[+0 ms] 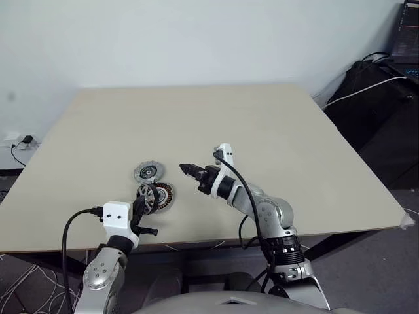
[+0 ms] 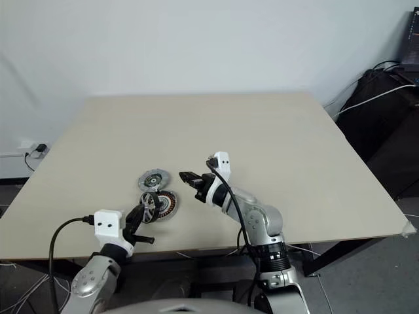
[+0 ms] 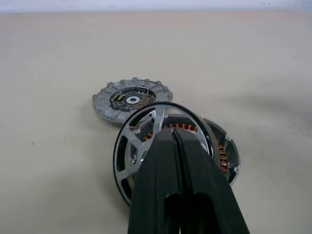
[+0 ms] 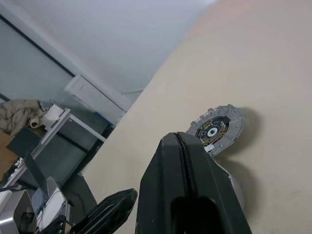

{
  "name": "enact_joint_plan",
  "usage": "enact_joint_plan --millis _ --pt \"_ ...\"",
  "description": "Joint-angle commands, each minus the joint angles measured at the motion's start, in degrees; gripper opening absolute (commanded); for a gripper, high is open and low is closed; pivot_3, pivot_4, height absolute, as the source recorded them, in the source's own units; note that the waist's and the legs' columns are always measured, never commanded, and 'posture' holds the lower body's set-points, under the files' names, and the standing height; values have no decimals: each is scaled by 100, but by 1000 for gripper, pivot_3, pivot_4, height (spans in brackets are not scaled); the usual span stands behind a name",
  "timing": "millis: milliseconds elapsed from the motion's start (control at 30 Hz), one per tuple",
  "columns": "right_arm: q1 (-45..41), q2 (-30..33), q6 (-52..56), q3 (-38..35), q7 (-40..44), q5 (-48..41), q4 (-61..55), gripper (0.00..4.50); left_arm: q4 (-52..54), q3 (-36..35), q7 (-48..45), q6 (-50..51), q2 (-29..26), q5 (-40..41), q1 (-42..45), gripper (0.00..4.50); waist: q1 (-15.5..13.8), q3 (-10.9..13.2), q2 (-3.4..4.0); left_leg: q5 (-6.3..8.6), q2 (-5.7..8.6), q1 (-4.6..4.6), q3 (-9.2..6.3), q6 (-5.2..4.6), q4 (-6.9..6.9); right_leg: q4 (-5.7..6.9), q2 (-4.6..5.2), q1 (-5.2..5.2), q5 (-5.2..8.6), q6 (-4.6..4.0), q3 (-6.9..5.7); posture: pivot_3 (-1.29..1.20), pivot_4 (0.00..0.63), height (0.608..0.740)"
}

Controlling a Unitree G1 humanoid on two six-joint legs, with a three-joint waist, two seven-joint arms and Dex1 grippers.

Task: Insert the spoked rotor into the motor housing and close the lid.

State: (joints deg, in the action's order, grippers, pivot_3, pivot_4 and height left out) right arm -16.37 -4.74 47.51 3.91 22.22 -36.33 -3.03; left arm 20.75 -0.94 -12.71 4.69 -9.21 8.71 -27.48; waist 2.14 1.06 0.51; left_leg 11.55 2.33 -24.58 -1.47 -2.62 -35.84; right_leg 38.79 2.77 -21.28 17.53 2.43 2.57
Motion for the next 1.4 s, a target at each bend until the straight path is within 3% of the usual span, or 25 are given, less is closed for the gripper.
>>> enact_joint_plan --millis 33,133,700,1367,1400 --pt "-67 -48 -92 -45 28 -70 -135 0 86 -118 -54 -125 8 118 -48 932 0 0 0 0 0 0 0 0 0 0 0 0 0 0 0 0 0 740" --pt "-60 -47 -84 -41 27 -72 -141 0 -21 -141 10 -150 49 54 -67 1924 -3 0 -1 0 0 0 0 0 0 0 0 0 0 0 -1 0 0 740" --pt "-10 -43 -75 -83 -32 -91 -177 0 -317 -216 -166 373 -238 41 -104 1924 2 2 0 0 0 -2 0 0 1 -1 1 -2 1 -1 -1 0 0 740" --pt "9 -54 -111 -118 -78 -95 -206 0 -795 -158 -438 483 -332 46 472 1924 -2 2 0 0 1 -3 0 0 4 -1 1 -5 0 0 0 0 0 740" --pt "8 -56 -110 -120 -80 -96 -207 0 -815 -161 -440 483 -332 44 477 1754 -2 2 0 0 1 -3 0 0 4 -1 1 -5 0 0 0 0 0 740"
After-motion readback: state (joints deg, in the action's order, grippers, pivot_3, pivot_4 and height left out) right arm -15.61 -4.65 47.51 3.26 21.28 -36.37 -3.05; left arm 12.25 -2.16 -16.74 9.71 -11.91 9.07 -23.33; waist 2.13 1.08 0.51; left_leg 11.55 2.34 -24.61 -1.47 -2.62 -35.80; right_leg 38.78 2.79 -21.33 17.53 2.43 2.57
